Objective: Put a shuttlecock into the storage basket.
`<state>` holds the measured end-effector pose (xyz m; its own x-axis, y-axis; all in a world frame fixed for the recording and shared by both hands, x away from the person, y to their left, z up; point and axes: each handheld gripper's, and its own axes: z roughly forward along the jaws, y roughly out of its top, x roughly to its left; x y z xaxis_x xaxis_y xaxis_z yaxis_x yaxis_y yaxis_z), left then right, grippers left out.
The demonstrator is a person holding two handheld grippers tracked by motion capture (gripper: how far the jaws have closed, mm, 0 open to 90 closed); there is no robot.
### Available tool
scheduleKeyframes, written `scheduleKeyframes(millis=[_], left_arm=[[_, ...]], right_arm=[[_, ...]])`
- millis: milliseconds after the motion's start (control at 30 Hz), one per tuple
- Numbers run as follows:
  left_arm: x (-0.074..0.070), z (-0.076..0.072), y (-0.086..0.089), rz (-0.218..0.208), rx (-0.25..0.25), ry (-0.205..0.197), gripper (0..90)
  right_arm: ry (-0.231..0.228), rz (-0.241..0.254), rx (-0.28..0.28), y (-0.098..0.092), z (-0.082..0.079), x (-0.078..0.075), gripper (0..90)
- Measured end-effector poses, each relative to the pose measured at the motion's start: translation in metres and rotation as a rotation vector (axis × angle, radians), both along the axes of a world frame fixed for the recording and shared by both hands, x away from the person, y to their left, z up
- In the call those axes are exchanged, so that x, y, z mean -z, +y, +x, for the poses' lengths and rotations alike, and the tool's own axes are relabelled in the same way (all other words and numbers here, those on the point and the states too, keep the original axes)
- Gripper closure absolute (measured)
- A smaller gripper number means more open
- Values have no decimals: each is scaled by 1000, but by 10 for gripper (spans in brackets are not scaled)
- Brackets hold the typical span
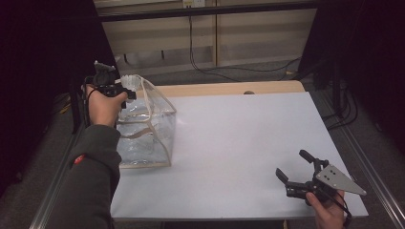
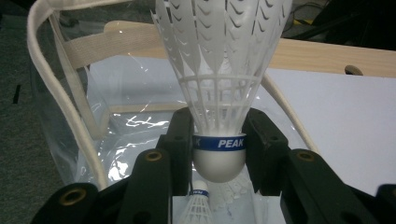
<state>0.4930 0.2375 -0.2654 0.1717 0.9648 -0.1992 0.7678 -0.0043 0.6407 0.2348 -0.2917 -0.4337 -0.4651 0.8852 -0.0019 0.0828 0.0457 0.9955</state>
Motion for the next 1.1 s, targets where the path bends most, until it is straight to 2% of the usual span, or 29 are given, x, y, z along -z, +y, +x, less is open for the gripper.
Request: scheduleKeyframes(millis=[100,167,267,333,433,567,700,900,1000,1100], left_arm=[[2,2,2,3,-12,-14,639],[2,2,3,18,-3,-23,562],[1,0,4,6,4,-27,558],[0,0,4,-3,8,-35,531],[-1,-2,4,6,24,-41,495],[-2,-5,3,-13,37,-42,461],[-5,-10,1,-28,75,-48,433],[-8,-15,-6,-54,147,-25,375],[-11,-18,-11,-67,163,-41,355],[-15,-21,-13,-65,204,-30,338]], right_arm=[[-1,-1,0,0,0,0,16],[0,0,2,0,0,0,16],[2,1,1,0,0,1,16],[3,-1,1,0,0,1,16],[4,0,0,0,0,1,16],[4,-3,2,0,0,1,16],[4,-5,4,0,-1,1,16],[0,-5,1,1,-1,0,16],[0,-6,3,1,-1,0,16],[2,-3,4,1,-1,0,16]])
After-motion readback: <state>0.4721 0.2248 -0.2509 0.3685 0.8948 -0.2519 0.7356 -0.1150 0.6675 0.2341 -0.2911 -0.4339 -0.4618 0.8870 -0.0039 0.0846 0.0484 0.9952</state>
